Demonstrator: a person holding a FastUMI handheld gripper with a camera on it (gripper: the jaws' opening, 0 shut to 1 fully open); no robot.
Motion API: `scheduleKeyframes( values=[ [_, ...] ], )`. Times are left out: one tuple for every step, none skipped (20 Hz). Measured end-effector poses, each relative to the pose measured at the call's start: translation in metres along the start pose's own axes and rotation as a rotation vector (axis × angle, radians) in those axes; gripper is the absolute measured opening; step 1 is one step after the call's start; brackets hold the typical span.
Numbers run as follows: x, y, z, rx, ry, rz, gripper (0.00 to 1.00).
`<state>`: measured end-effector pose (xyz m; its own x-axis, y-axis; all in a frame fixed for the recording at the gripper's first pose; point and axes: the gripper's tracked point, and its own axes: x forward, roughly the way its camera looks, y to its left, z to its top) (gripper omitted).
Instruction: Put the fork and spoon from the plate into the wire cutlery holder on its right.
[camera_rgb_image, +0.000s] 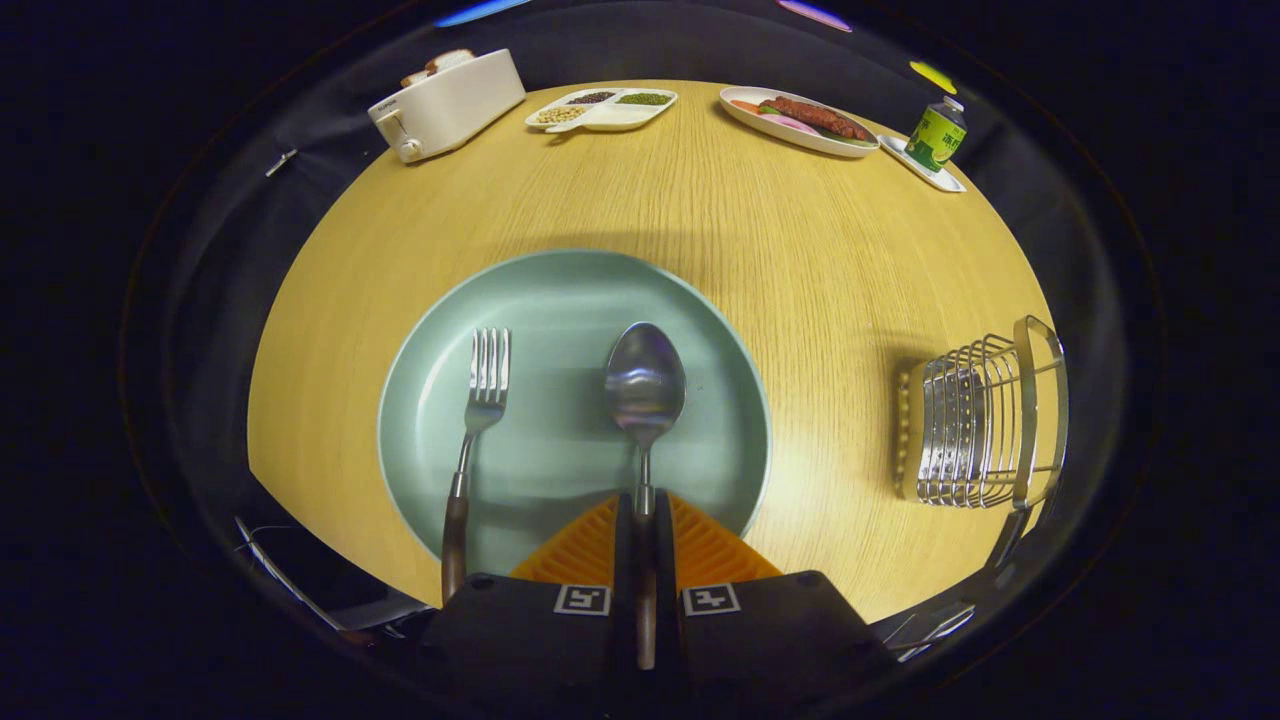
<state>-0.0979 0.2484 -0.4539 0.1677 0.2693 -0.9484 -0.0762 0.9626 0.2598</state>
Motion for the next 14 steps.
scheduleKeyframes(
  values=[
    [-0.003, 0.001, 0.004, 0.007, -0.013, 0.014, 0.12],
    [-0.007, 0.001, 0.008, 0.012, -0.025, 0.027, 0.12],
    [-0.014, 0.001, 0.011, 0.014, -0.038, 0.041, 0.12],
    [-0.020, -0.001, 0.016, 0.013, -0.053, 0.050, 0.11],
    [-0.024, -0.003, 0.018, 0.005, -0.061, 0.053, 0.11],
    [-0.026, -0.005, 0.018, -0.007, -0.062, 0.053, 0.11],
    [-0.026, -0.007, 0.014, -0.014, -0.053, 0.056, 0.11],
    [-0.026, -0.008, 0.014, -0.013, -0.052, 0.059, 0.10],
    [-0.025, -0.009, 0.013, -0.008, -0.047, 0.061, 0.09],
    [-0.026, -0.010, 0.013, -0.002, -0.046, 0.066, 0.09],
    [-0.027, -0.010, 0.014, -0.003, -0.049, 0.068, 0.09],
    [-0.027, -0.011, 0.015, -0.010, -0.051, 0.068, 0.09],
    [-0.028, -0.011, 0.015, -0.019, -0.055, 0.070, 0.09],
    [-0.029, -0.011, 0.016, -0.022, -0.059, 0.071, 0.09]
  ],
)
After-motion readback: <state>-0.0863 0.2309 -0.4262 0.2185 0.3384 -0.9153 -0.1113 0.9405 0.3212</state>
